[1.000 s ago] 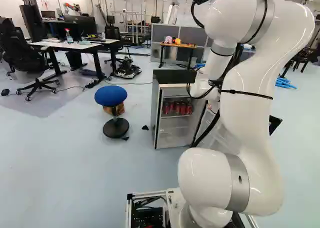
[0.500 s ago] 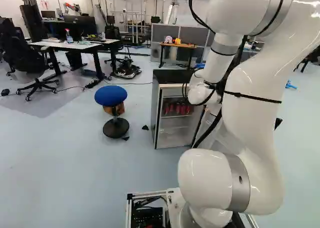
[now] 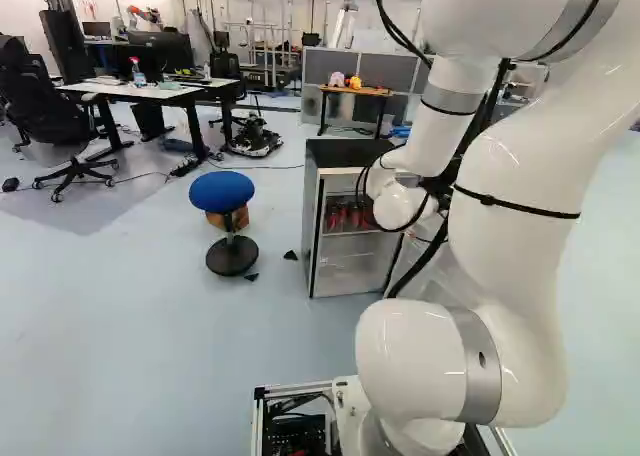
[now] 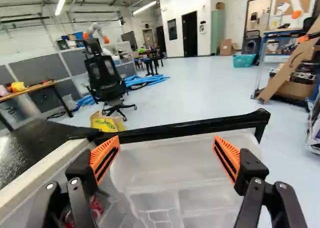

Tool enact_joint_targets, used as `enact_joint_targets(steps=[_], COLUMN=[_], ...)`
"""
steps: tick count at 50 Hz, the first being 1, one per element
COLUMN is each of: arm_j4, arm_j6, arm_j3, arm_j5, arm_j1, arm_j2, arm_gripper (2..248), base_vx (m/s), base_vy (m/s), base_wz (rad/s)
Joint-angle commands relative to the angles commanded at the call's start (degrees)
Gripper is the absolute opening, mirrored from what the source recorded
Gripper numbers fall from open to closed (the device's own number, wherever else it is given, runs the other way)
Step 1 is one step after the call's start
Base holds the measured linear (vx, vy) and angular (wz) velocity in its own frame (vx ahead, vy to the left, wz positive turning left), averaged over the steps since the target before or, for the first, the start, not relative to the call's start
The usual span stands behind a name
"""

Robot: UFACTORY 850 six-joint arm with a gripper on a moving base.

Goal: Grab a drink from the fridge

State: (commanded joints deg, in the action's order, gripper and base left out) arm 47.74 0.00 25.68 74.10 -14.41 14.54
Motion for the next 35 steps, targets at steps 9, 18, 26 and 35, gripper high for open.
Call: enact_joint_targets(steps=[9,18,26,35], arm_j4=[-5.43,-10.85,-15.67,-21.08], arm_j6=[0.00,0.00,0.00,0.00], arm_j3=[-2.49,-4.20,-4.71,-4.39], arm_j5=[-0.41,-0.92,-1.38,-1.92], arm_j1=[0.30,0.19,0.04,0.04], arm_j2=[-0.57,-0.51,0.35,2.02], arm_gripper=[247,247,247,247], base_vx=[0.000,0.000,0.000,0.000], base_vy=[0.000,0.000,0.000,0.000], base_wz=[0.000,0.000,0.000,0.000])
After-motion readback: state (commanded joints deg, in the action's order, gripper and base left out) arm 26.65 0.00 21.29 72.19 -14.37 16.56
